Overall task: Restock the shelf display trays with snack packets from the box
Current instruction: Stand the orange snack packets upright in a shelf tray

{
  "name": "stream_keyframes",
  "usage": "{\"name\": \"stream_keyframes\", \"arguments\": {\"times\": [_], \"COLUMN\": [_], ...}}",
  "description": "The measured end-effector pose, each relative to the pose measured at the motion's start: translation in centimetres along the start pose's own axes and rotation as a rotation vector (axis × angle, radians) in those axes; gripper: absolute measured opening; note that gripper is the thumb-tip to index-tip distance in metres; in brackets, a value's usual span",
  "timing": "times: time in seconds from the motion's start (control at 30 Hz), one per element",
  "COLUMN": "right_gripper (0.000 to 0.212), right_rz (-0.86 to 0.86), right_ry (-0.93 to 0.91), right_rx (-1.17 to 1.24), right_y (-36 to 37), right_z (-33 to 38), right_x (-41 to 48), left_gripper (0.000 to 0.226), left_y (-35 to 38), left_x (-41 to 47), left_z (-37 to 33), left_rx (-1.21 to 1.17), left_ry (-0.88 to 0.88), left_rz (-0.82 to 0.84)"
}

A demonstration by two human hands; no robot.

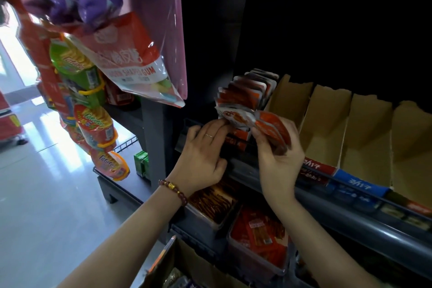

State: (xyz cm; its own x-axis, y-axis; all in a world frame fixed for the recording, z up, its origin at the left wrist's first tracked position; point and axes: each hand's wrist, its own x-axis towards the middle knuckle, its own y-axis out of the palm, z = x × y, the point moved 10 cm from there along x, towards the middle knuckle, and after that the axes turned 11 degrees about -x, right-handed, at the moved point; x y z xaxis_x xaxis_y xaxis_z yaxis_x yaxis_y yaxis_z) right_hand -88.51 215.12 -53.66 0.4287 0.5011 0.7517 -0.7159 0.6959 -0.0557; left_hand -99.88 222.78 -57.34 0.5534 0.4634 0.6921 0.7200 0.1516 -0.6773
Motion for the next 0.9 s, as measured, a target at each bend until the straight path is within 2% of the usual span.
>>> {"name": "stream_keyframes", "arguments": {"times": [0.1,0.23,0.43,0.57,0.77,0.9], "right_gripper": [0.036,0.043,0.035,0.038,0.026,0.031], "right_rz": [0.03,0.089,0.197,0.297,0.354,0.354], "right_ry": [-0.026,-0.16,-0.202,-0.141,-0.295,-0.275], "right_rx": [-0.028,-0.2,-0.402,-0.527,-0.97,-1.127], "right_y": [0.2,0.7,1.1,1.7,4.4,5.2], "right_z": [-0.2,0.6,1.6,2.3,4.5,4.4], "right_x": [0.1,0.1,1.4,2.7,3.4,3.9], "left_gripper": [0.064,0.06,0.058,0.059,0.063,0.065], "left_y": [0.2,-0.1,-0.4,-0.2,0.2,0.2], "left_x": [0.1,0.2,0.2,0.0,0.0,0.1], "left_z": [0.3,0.1,-0.1,0.0,0.1,0.2], "left_rx": [-0.006,-0.013,0.039,0.082,0.002,-0.022], "left_ry": [-0.016,-0.01,-0.003,-0.035,-0.042,-0.044], "left_rz": [0.027,0.006,-0.049,-0.021,0.023,0.026]}}
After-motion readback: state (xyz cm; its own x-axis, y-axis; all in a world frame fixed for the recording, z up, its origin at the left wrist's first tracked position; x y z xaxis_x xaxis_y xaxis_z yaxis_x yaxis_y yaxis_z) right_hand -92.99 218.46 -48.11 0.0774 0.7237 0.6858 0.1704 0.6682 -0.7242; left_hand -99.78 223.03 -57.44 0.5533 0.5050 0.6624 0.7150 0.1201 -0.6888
